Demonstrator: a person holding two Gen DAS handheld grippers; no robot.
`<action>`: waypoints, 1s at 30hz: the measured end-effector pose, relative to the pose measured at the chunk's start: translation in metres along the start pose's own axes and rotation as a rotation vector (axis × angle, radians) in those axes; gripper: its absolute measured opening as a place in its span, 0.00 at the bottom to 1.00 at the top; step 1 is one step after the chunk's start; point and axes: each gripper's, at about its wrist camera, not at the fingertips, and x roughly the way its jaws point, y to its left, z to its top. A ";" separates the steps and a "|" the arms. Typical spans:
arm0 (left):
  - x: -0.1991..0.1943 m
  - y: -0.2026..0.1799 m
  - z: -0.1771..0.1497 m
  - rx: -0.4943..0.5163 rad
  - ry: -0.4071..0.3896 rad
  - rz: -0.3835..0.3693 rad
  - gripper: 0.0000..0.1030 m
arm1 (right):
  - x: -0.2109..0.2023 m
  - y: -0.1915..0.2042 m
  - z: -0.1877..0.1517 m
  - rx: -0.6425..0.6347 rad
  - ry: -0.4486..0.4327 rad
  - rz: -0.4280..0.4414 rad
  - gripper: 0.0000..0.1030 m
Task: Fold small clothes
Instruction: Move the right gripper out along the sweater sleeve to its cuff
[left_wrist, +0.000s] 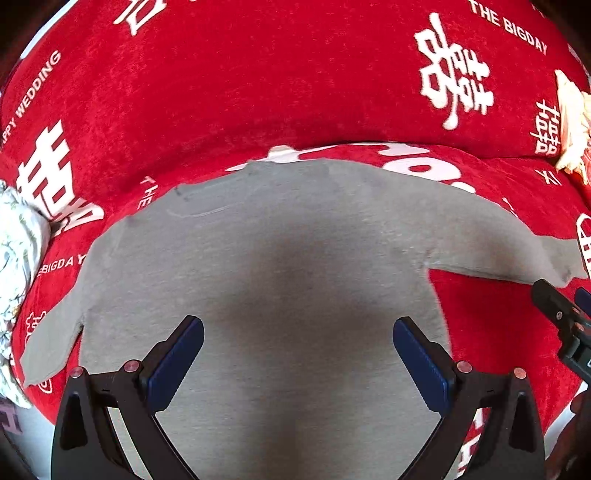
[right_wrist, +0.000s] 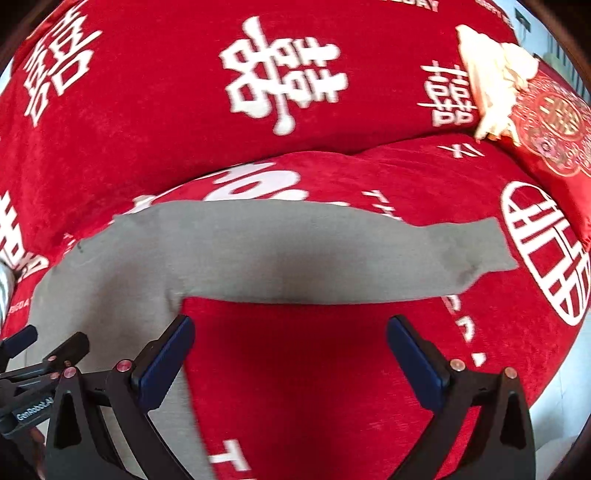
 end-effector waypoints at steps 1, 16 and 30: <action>0.000 -0.006 0.001 0.005 0.000 -0.003 1.00 | 0.001 -0.008 0.000 0.010 0.000 -0.004 1.00; 0.009 -0.068 0.006 0.085 0.001 -0.033 1.00 | 0.018 -0.109 -0.002 0.144 0.003 -0.083 1.00; 0.030 -0.112 0.018 0.130 0.010 -0.064 1.00 | 0.051 -0.182 0.002 0.289 0.024 -0.105 1.00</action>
